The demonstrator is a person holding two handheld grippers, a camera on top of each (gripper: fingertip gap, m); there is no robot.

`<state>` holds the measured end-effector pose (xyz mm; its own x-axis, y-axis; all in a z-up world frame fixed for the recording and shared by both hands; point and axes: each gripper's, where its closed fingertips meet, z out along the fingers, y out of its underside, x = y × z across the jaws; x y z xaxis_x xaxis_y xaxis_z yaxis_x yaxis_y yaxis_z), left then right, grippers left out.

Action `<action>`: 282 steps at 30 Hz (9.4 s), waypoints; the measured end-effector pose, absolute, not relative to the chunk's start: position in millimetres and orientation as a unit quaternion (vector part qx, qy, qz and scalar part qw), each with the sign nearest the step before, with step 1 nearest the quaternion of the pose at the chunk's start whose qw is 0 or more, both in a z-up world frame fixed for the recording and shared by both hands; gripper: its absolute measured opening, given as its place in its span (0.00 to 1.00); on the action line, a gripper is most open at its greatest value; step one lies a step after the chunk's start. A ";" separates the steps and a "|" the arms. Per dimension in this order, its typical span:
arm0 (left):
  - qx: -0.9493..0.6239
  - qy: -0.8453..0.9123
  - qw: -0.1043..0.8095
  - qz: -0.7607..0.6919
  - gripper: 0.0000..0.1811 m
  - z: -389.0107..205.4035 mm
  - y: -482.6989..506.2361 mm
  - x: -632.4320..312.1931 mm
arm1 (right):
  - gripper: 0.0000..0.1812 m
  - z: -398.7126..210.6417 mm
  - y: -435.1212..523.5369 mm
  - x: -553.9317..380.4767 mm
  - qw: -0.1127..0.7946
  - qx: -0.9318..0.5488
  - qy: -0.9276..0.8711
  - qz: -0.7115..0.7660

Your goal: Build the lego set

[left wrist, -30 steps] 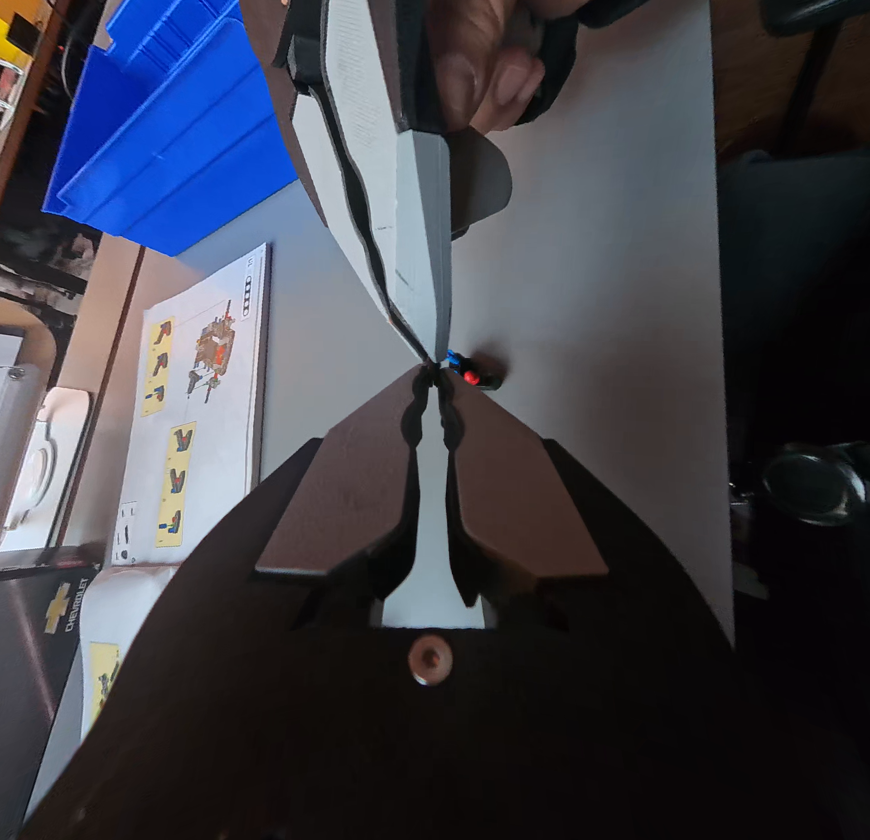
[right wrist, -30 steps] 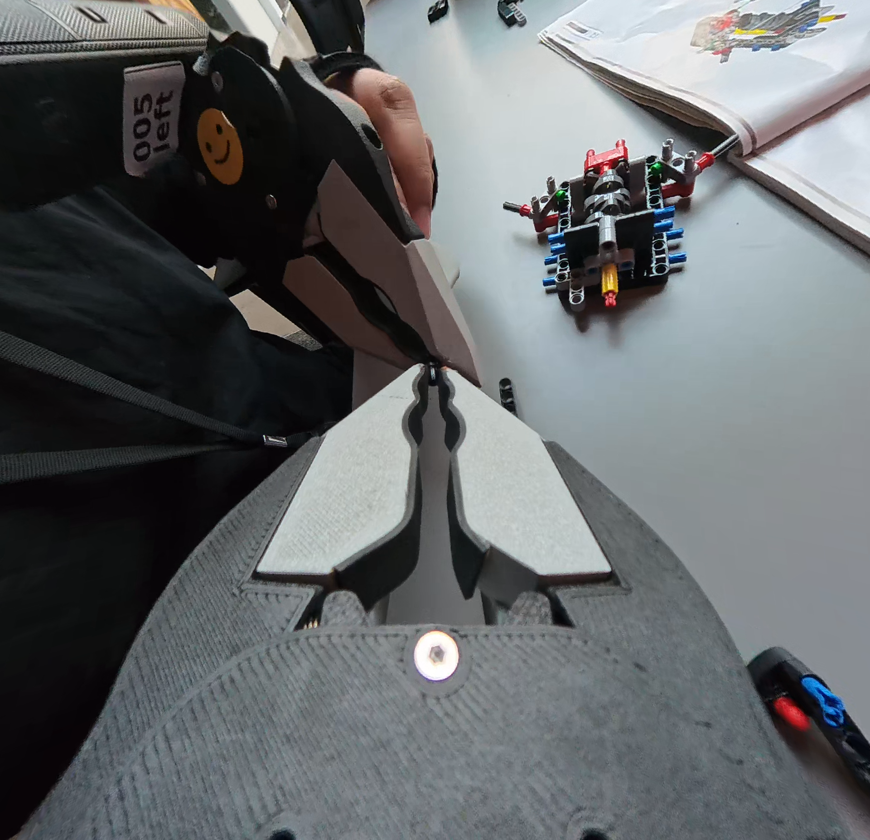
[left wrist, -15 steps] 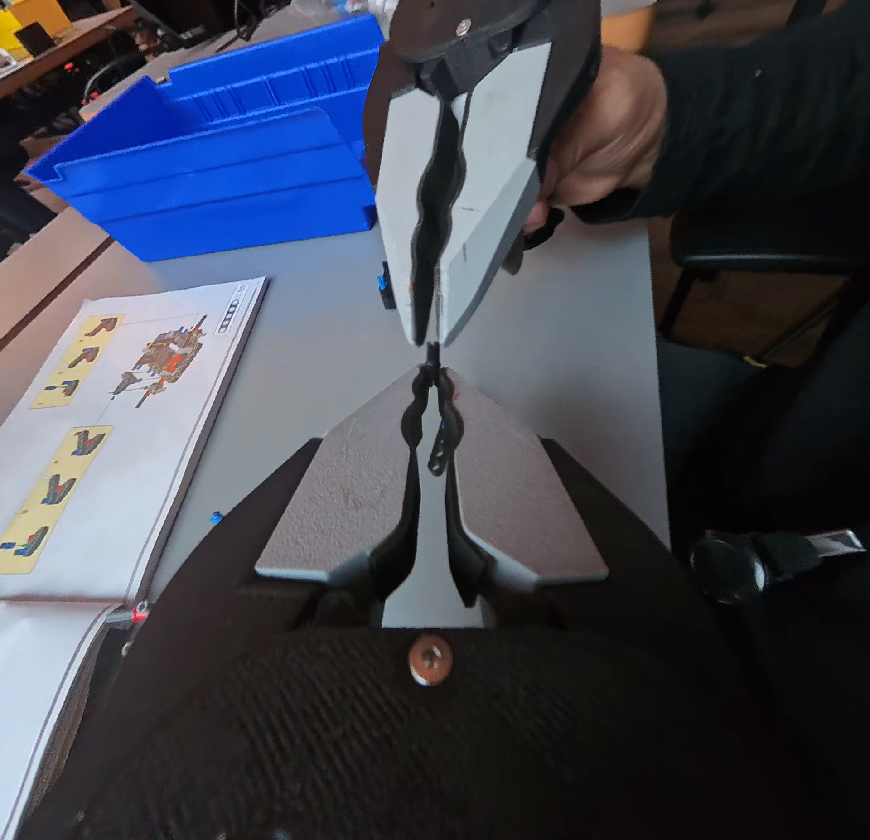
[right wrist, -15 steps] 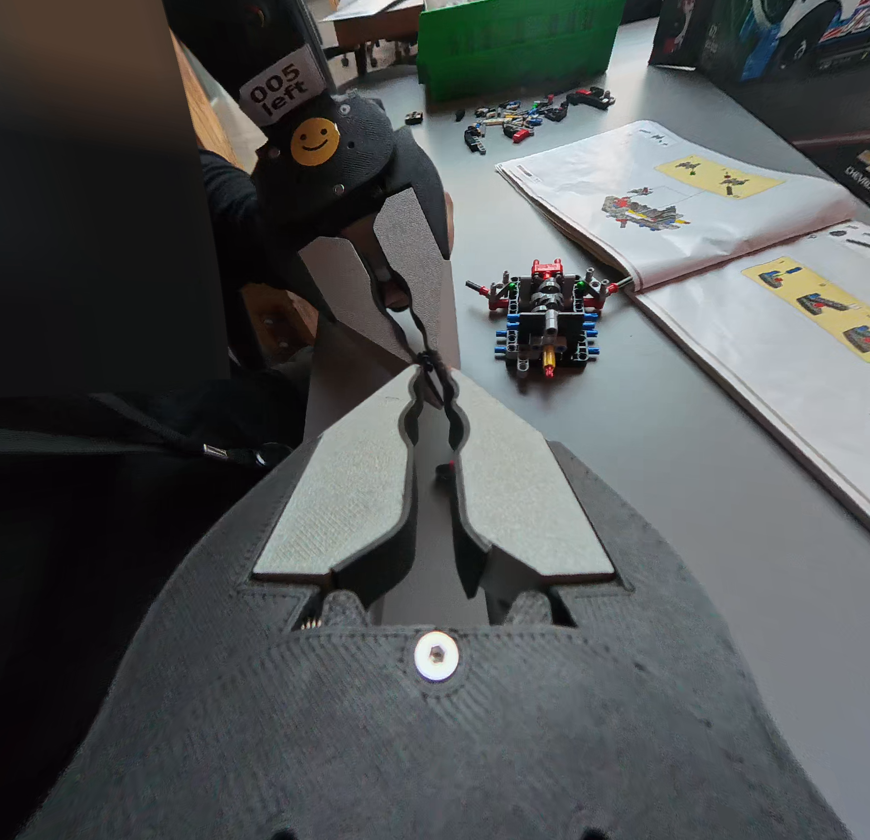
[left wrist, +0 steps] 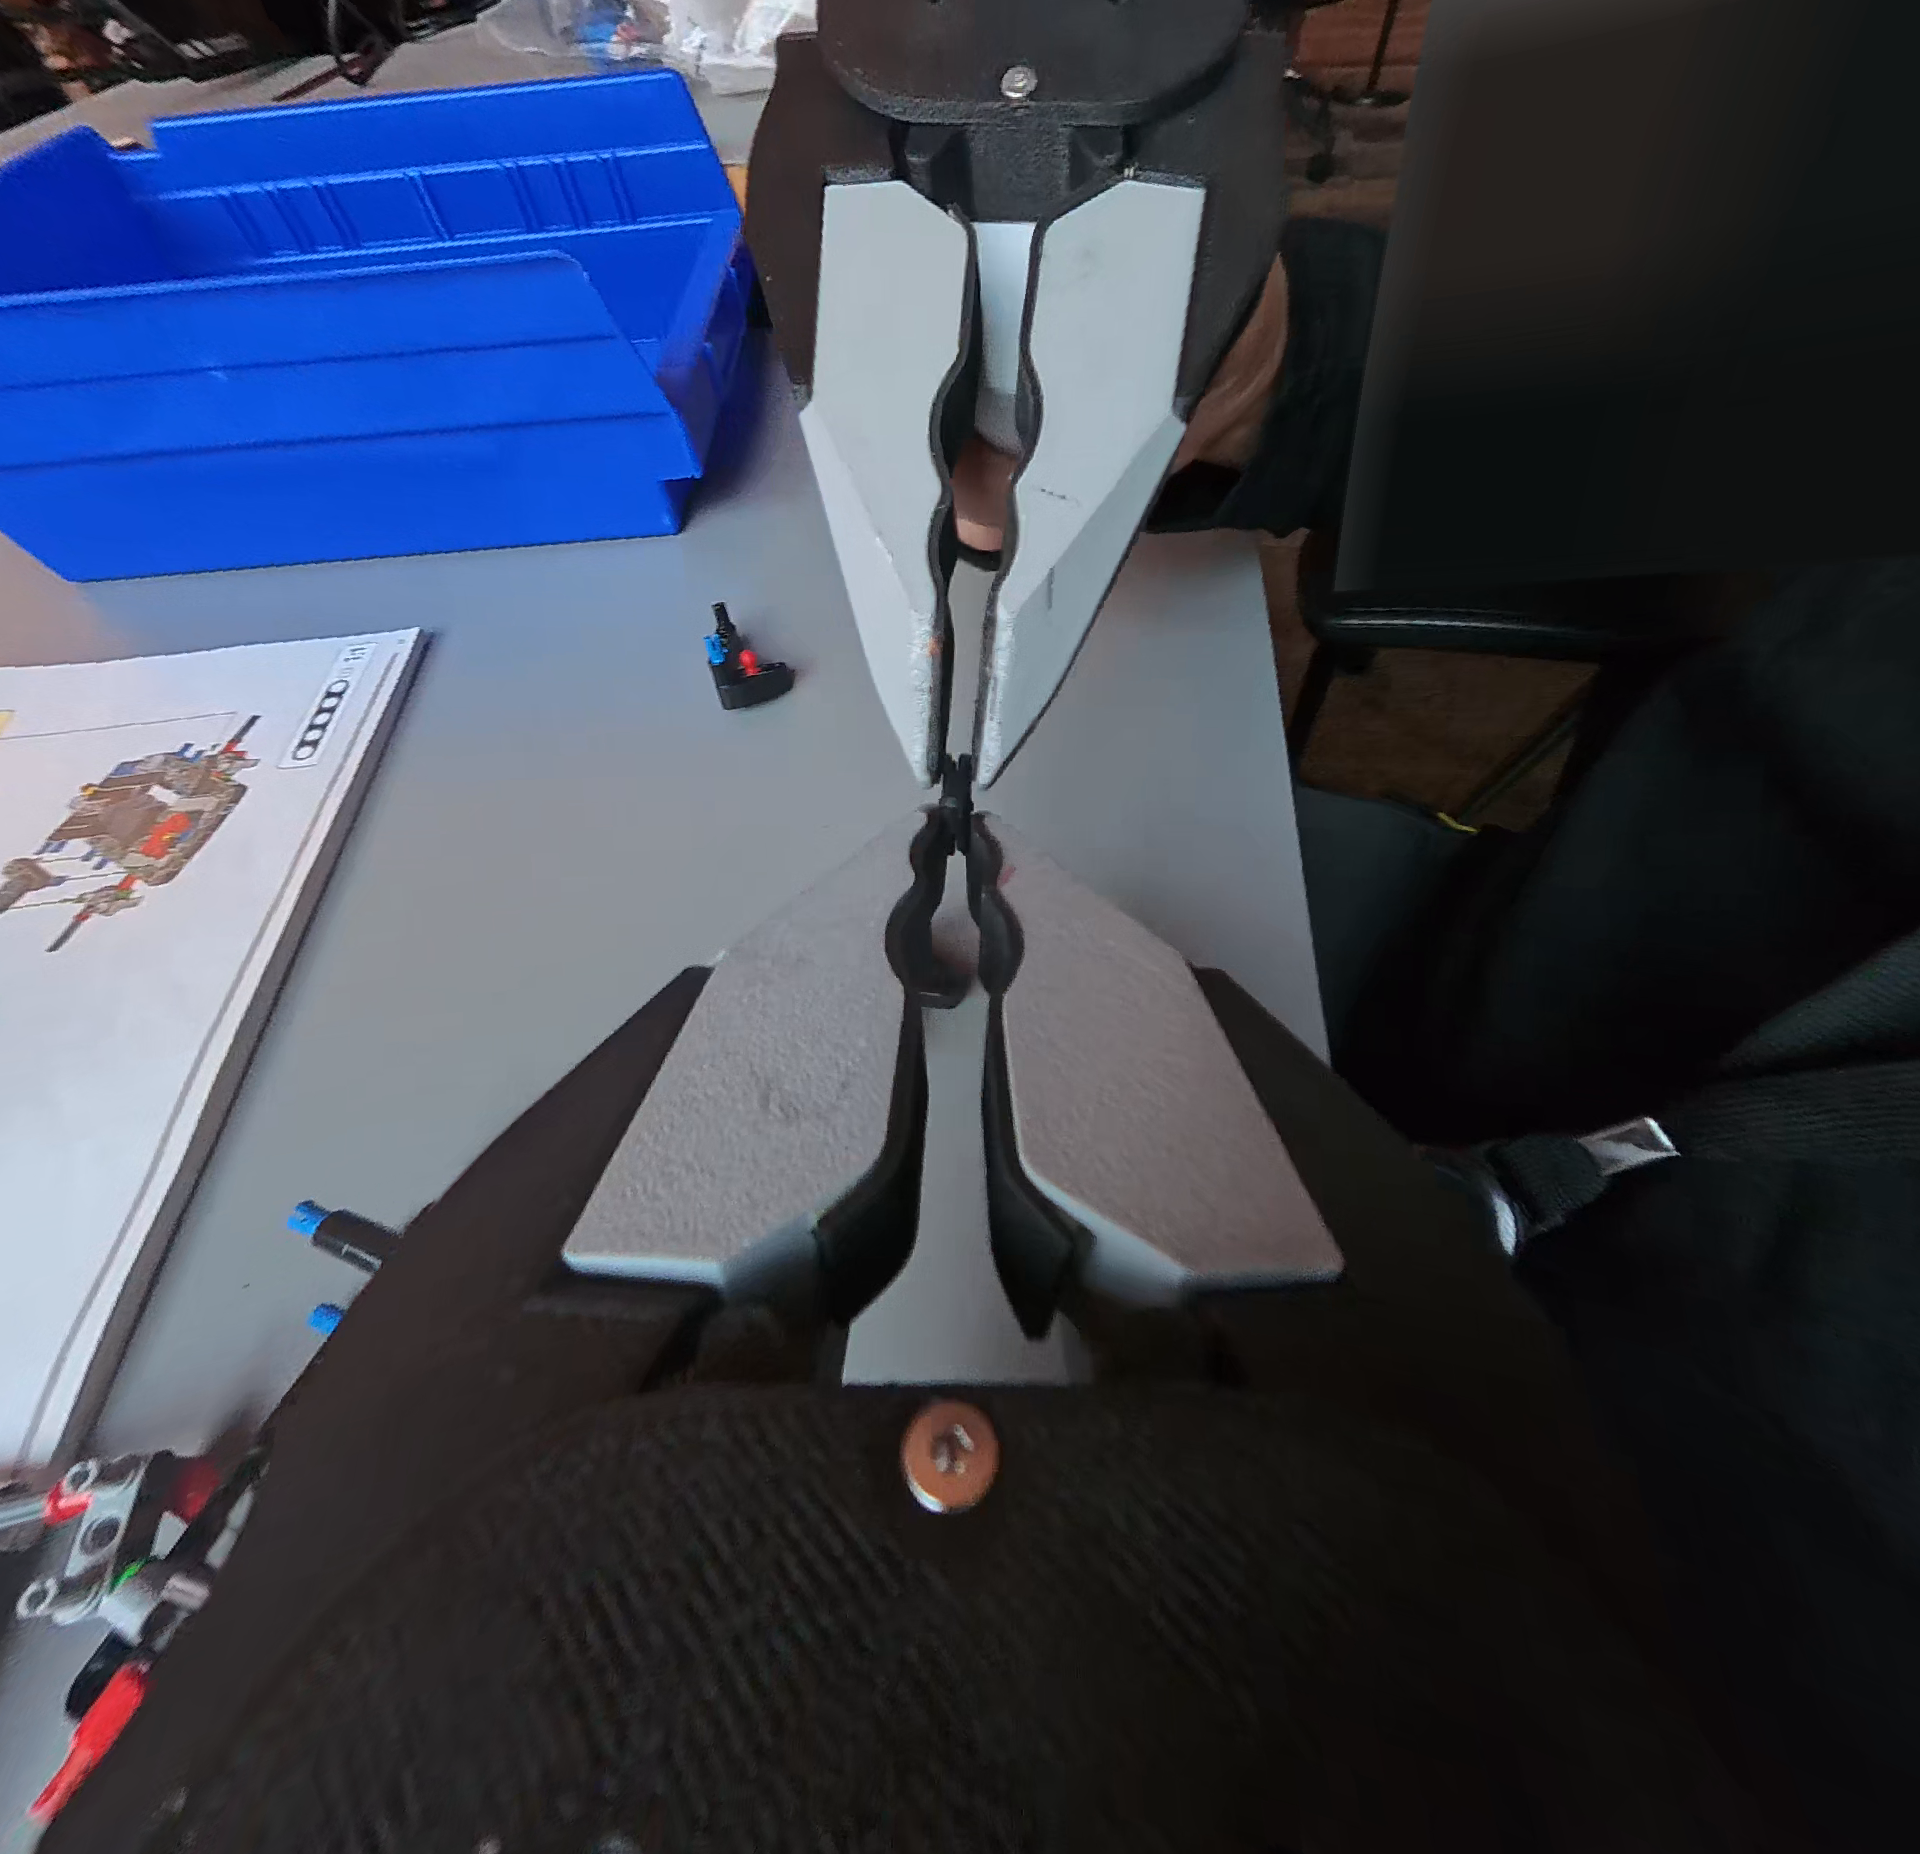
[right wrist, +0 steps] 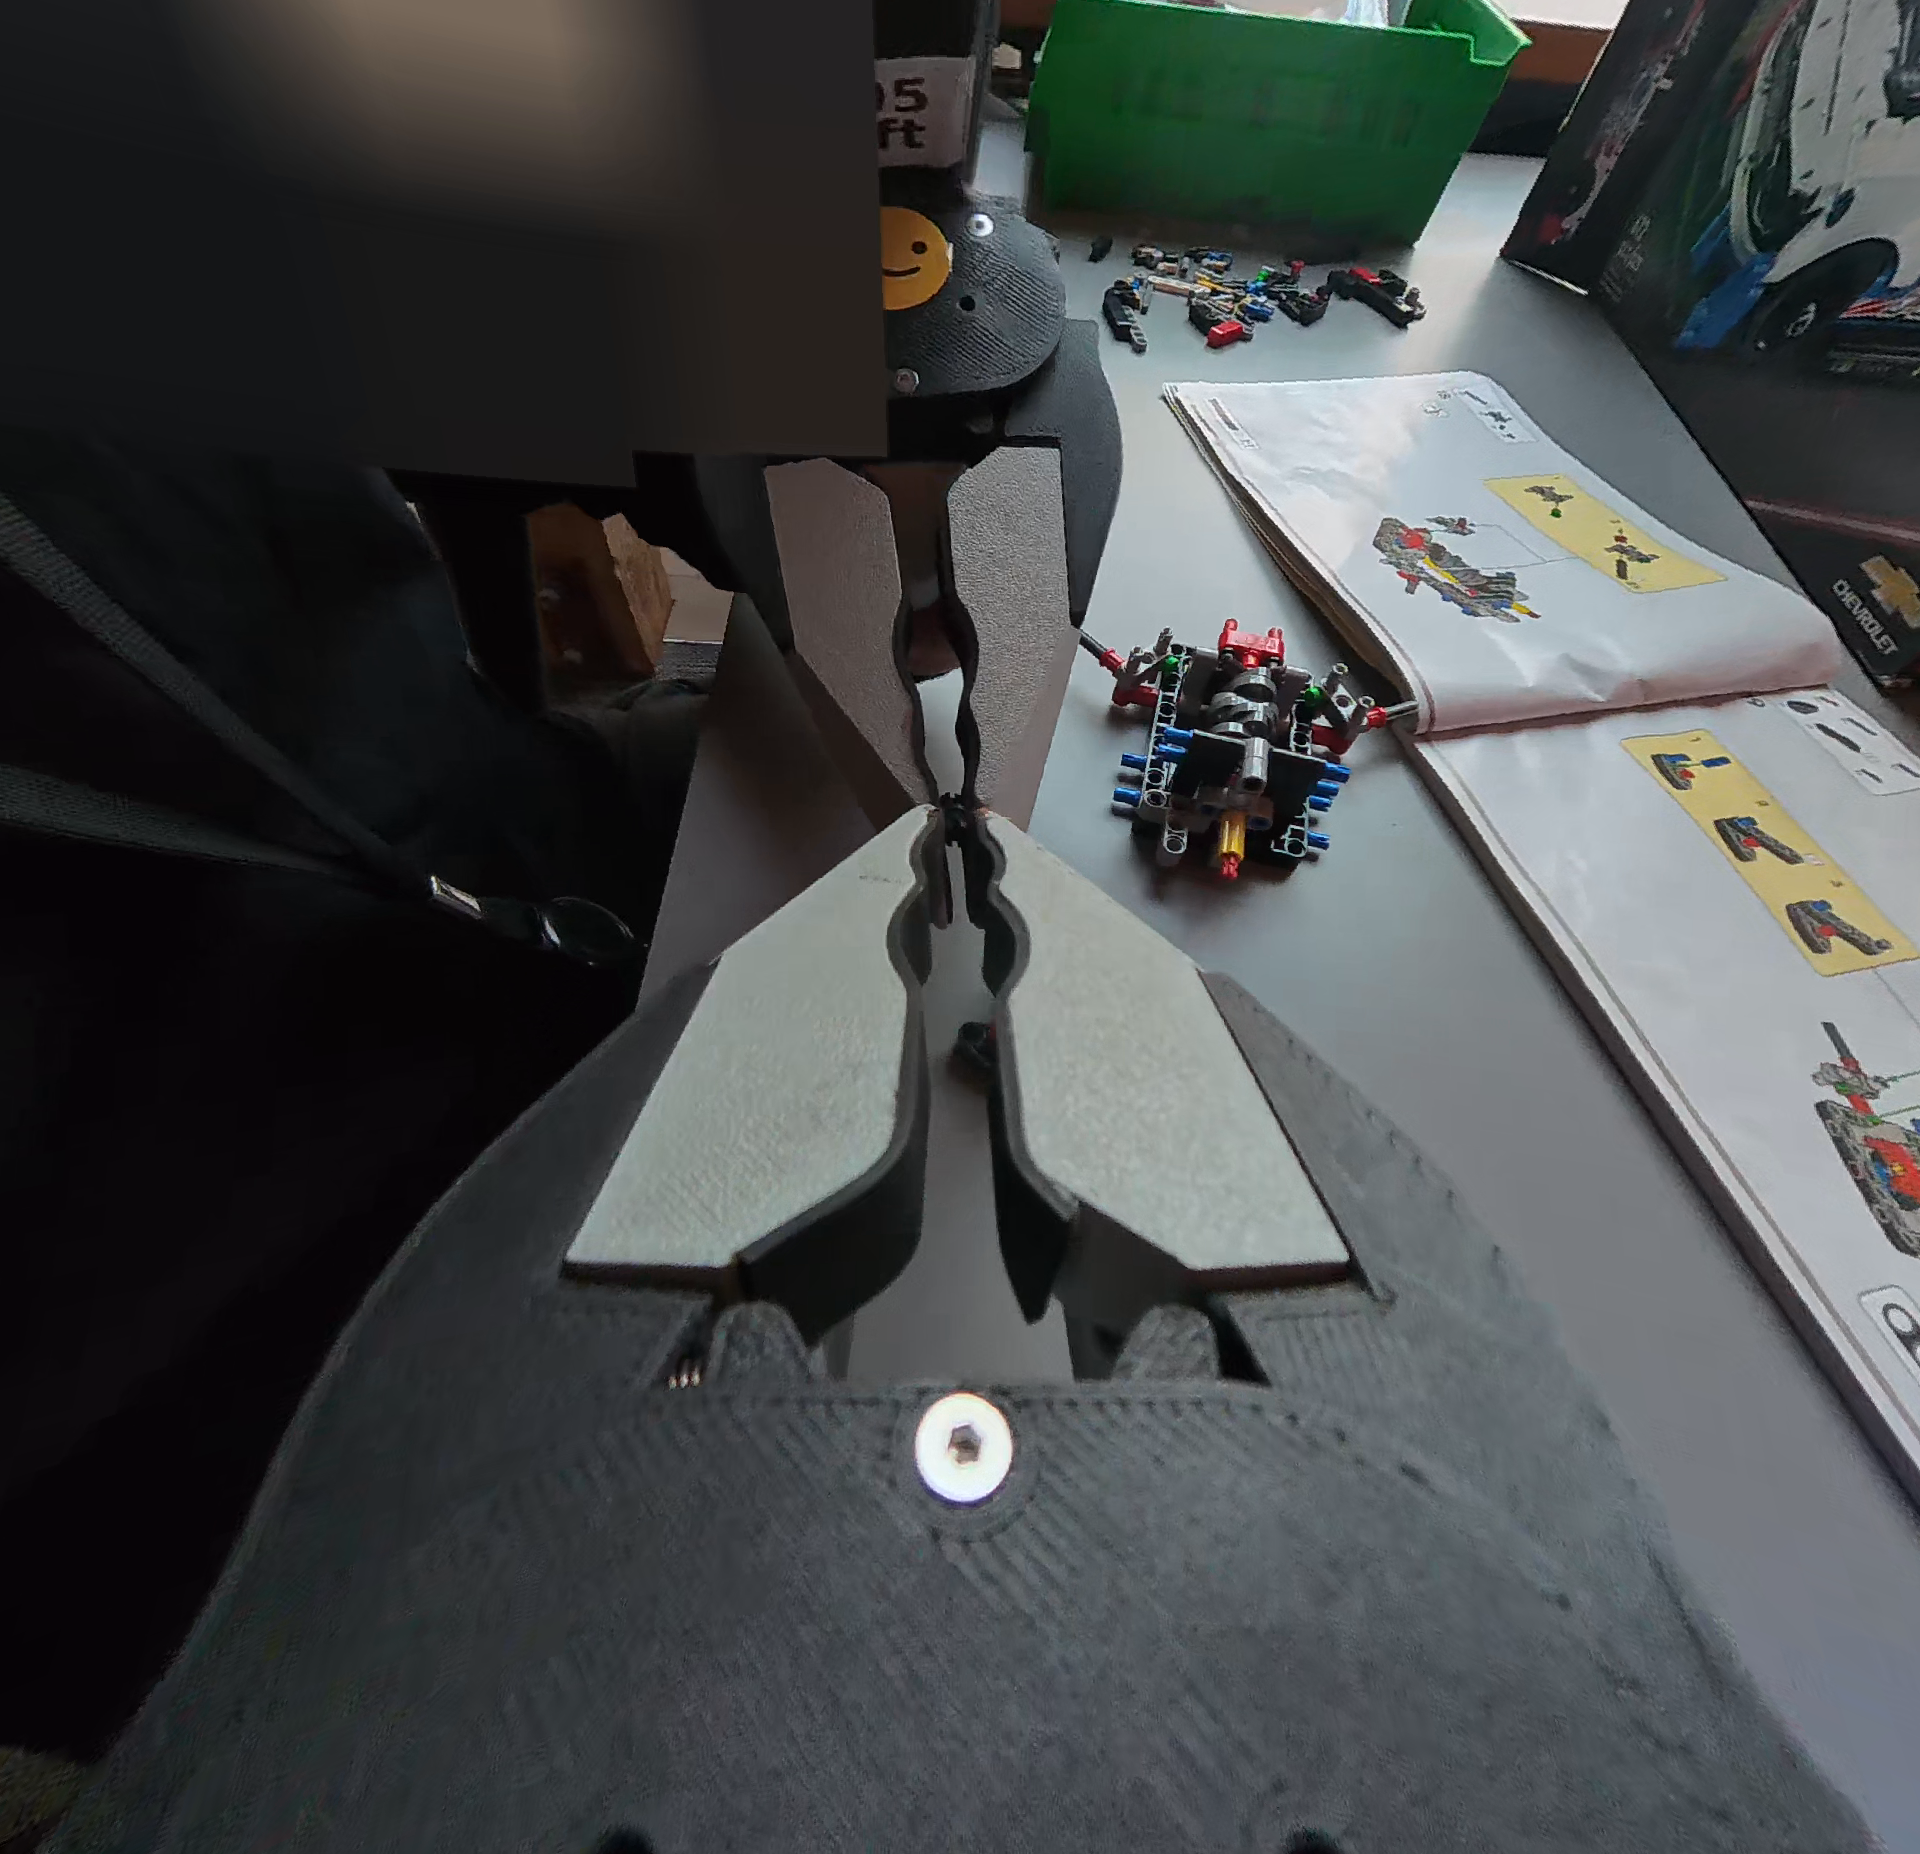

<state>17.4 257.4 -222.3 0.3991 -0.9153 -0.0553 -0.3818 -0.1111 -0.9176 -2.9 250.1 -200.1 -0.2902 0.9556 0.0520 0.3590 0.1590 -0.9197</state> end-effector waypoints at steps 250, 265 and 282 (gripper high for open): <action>-0.744 0.589 0.261 -0.176 0.02 -292.5 283.1 26.3 | 0.00 -263.6 287.0 28.0 0.278 -0.578 -0.676 0.362; -0.755 0.559 0.283 -0.196 0.02 -291.5 283.9 28.5 | 0.00 -268.6 285.0 27.5 0.267 -0.511 -0.771 0.271; -0.754 0.545 0.309 -0.198 0.03 -291.0 286.7 32.5 | 0.01 -271.1 288.5 33.4 0.254 -0.520 -0.775 0.255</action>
<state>32.5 286.7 -291.0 0.3280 -0.9439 -0.0388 -0.6995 -0.2151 -0.6815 33.4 288.5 -271.1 -0.3305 0.9351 0.1282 0.6769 0.3295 -0.6583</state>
